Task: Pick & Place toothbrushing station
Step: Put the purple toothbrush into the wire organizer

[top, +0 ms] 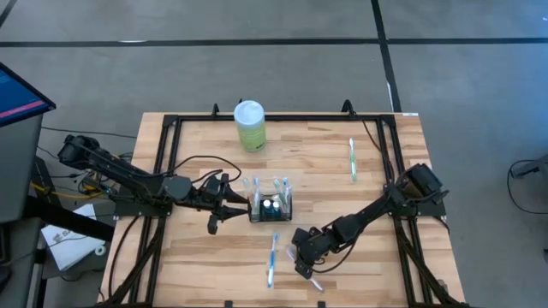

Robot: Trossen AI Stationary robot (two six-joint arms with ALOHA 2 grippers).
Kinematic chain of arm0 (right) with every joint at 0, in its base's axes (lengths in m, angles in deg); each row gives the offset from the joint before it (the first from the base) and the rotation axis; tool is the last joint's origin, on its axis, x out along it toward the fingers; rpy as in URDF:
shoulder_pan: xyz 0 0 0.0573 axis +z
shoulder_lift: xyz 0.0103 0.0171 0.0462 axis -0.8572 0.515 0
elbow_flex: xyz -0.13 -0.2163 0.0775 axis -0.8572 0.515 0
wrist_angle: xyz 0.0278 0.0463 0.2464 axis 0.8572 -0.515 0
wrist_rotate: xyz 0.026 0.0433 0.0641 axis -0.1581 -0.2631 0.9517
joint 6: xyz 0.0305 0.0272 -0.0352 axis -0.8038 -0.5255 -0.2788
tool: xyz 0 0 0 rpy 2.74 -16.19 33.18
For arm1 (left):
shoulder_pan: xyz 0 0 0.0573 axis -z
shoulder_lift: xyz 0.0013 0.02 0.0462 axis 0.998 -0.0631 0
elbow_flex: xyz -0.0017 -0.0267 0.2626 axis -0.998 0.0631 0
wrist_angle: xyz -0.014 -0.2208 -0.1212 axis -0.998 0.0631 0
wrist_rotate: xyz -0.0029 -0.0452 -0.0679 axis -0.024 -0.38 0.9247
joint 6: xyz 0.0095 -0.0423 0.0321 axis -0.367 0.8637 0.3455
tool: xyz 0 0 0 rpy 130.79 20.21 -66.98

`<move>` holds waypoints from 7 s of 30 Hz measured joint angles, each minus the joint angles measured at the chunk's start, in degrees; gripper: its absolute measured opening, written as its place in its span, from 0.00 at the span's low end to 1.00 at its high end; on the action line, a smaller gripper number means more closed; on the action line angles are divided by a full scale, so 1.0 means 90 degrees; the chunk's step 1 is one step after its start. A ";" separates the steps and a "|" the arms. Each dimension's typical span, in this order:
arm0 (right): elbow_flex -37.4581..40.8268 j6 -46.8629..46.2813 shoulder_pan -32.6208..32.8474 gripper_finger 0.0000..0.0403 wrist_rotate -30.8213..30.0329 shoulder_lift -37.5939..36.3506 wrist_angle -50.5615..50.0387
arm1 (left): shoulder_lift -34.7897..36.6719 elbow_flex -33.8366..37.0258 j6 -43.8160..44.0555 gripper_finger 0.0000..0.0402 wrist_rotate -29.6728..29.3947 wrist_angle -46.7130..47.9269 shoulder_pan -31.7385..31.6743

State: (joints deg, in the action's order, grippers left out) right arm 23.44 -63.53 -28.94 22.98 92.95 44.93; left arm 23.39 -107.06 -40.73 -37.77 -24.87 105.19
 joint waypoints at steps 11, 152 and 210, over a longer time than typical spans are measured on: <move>-0.0368 0.0393 0.0002 0.03 0.0024 0.0104 -0.0505 | 0.0000 0.0000 0.0000 0.37 0.0000 -0.0010 0.0075; -0.3323 0.5403 -0.0937 0.00 -0.2883 -0.0668 -0.0402 | -0.0372 0.0005 -0.1870 0.02 -0.0311 -0.2310 0.0512; -0.3330 0.5340 -0.0418 0.00 -0.4000 -0.0896 -0.1502 | -0.2480 0.0828 -0.1353 0.02 -0.1143 -0.3858 -0.0124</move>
State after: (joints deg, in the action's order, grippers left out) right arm -6.53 -15.46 -32.70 -13.03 84.89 31.42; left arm 1.07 -99.61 -52.91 -48.06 -59.59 104.08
